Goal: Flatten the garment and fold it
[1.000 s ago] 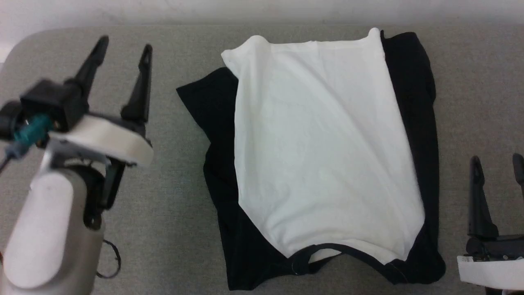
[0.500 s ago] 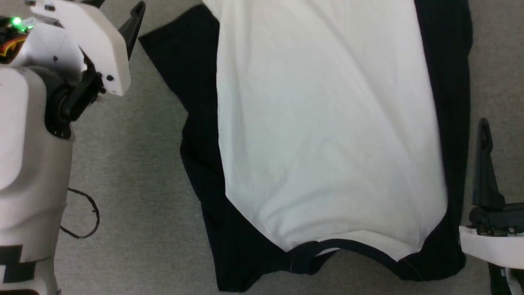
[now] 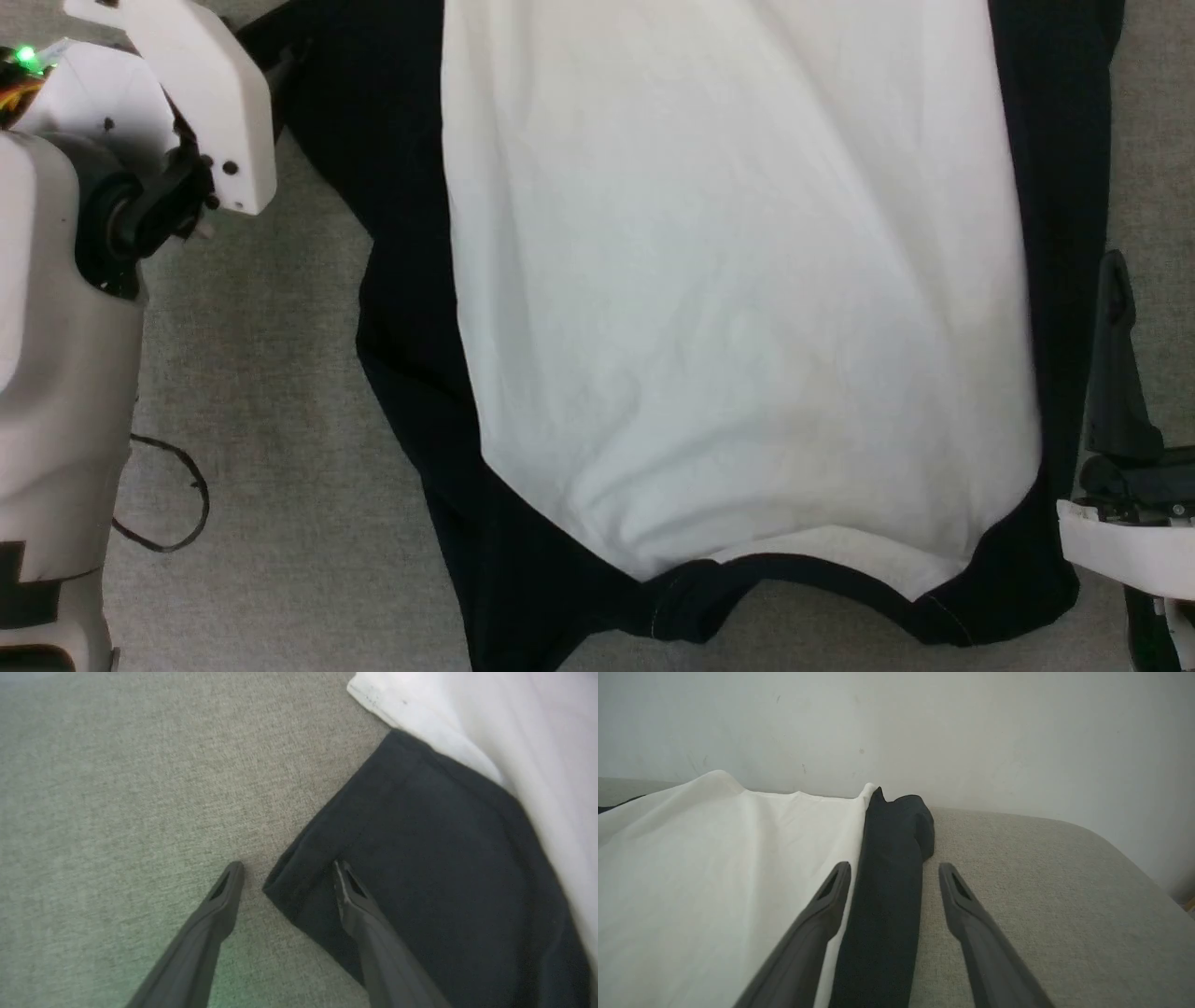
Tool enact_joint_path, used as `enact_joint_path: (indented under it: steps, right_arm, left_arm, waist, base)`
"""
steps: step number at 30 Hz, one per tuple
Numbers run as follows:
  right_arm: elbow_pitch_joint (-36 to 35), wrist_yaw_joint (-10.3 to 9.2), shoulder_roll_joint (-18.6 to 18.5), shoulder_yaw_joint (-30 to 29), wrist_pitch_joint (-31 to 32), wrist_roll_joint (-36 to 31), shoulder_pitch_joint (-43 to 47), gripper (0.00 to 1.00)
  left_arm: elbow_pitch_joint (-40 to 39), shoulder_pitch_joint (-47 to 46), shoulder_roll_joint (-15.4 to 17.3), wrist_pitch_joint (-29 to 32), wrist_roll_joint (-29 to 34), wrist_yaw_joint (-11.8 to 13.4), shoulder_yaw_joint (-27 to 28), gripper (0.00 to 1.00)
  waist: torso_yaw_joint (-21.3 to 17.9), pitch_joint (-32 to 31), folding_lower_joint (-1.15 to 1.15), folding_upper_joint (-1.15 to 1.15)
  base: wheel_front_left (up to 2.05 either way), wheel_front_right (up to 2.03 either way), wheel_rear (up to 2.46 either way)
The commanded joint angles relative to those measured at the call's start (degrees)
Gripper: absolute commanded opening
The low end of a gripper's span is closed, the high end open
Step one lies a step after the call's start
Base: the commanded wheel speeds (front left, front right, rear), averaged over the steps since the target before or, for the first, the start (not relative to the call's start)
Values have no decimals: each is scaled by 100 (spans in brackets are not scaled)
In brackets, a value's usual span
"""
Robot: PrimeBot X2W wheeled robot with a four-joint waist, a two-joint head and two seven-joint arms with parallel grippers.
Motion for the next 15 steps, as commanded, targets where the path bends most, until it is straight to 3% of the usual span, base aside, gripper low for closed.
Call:
enact_joint_path:
  steps: [1,2,8,15]
  right_arm:
    - [-12,-6,-36,-17,-3,14,-88,100]
    - [-14,-6,-44,-25,5,12,-91,100]
    - [-21,-6,-84,-69,57,-17,-96,100]
    - [72,-6,-85,30,79,-23,-71,100]
  left_arm:
    - [158,149,1,163,-60,53,-43,64]
    - [177,186,-13,215,-108,44,-53,0]
    - [131,299,1,369,-286,-46,-109,0]
    - [17,341,-34,-580,-209,-28,70,0]
  waist:
    - [-16,32,1,0]
    - [-10,27,1,0]
    - [59,-76,1,0]
    - [148,-473,1,0]
  base:
    - [0,0,0]
    - [0,0,0]
    - [0,0,0]
    - [0,0,0]
